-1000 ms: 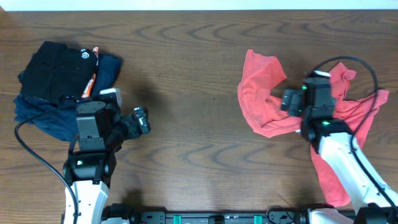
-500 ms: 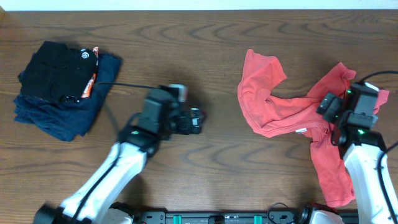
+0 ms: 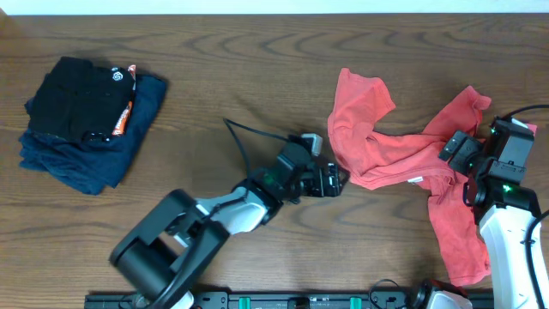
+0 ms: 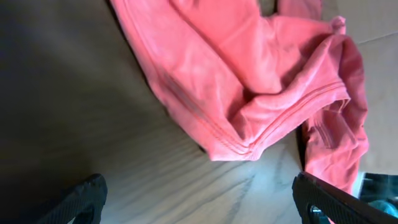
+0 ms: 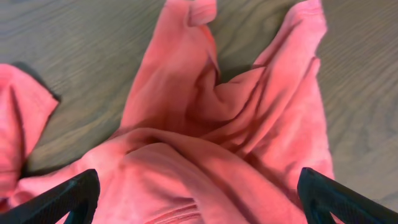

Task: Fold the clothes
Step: 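Grasp the shirt's left edge with the left gripper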

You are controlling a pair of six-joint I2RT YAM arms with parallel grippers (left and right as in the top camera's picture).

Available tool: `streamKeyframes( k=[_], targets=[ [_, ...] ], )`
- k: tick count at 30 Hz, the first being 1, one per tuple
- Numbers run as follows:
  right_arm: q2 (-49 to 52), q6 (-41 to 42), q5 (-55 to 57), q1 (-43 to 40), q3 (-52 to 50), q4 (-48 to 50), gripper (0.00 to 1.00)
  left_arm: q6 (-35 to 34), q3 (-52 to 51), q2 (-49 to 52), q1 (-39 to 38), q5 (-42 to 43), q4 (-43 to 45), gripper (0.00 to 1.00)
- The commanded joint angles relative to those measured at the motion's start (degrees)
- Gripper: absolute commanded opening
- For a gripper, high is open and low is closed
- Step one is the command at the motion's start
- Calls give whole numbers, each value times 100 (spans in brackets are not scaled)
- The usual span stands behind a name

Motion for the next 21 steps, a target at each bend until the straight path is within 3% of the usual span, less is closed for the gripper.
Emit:
streamKeyframes(
  k=[1,6,11,13,17,19,21],
  targets=[
    [-35,11,-286,-59,85,-11,99,-595,308,343,-116,-48,15,96],
    [-35,11,-286,-59,85,-11,99,-721,984,793,-267,286,-267,94],
    [-35,11,-284,-59,85,-9,99,-1305,1561,1152,-378,299,-741,93],
    [-35,11,-284,-59,85,-7,99,-1539,1606,1209,-389,293,-732,79],
    [-35,11,-284,-59,85,-4,99,-1392,1606,1207,-365,210,-734,29],
    [-35,9,-284,-59,85,-4,99,-1032,1606,1207,-334,166,-772,15],
    [-35,11,-284,-59,85,-9,99,-570,1606,1193,-251,164,-872,9]
  ],
)
